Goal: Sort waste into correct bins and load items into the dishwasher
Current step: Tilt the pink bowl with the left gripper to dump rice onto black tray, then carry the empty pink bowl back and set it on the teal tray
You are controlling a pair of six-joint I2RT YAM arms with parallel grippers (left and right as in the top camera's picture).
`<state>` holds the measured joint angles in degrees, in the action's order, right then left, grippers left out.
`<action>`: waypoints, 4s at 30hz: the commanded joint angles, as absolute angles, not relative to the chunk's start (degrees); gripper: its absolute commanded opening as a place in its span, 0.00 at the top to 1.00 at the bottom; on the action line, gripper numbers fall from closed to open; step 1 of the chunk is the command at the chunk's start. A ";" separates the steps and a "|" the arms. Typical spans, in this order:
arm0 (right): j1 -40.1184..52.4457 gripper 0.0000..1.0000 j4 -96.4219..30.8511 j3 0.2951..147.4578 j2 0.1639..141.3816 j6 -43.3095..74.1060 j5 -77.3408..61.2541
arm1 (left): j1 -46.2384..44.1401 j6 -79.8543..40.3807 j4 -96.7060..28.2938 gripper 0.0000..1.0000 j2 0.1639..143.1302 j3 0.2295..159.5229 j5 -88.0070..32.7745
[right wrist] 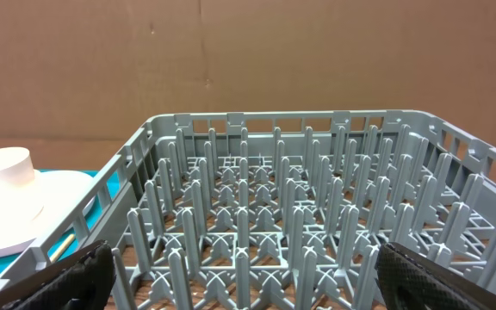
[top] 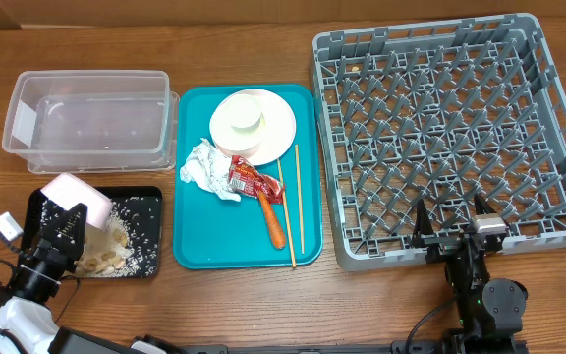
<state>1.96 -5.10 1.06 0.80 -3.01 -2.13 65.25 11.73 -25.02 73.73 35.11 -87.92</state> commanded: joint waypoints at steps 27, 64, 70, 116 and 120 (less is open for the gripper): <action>1.80 0.00 -4.62 0.45 0.27 -3.03 -2.24 | 64.14 6.68 -22.65 0.96 73.78 34.81 -90.37; 1.80 0.00 -4.62 0.45 0.27 -3.05 -2.24 | 57.41 -12.53 -23.97 0.96 69.14 43.16 -68.62; 1.80 0.00 -4.62 0.45 0.27 -3.03 -2.24 | 45.36 -12.19 -34.61 0.96 63.99 51.55 -51.72; 1.80 0.00 -4.62 0.45 0.27 -3.05 -2.24 | -18.41 -14.15 -50.52 0.50 87.20 55.22 -9.04; 1.80 0.00 -4.62 0.45 0.27 -3.05 -2.24 | -18.35 -13.87 -51.42 0.46 87.20 57.78 -8.99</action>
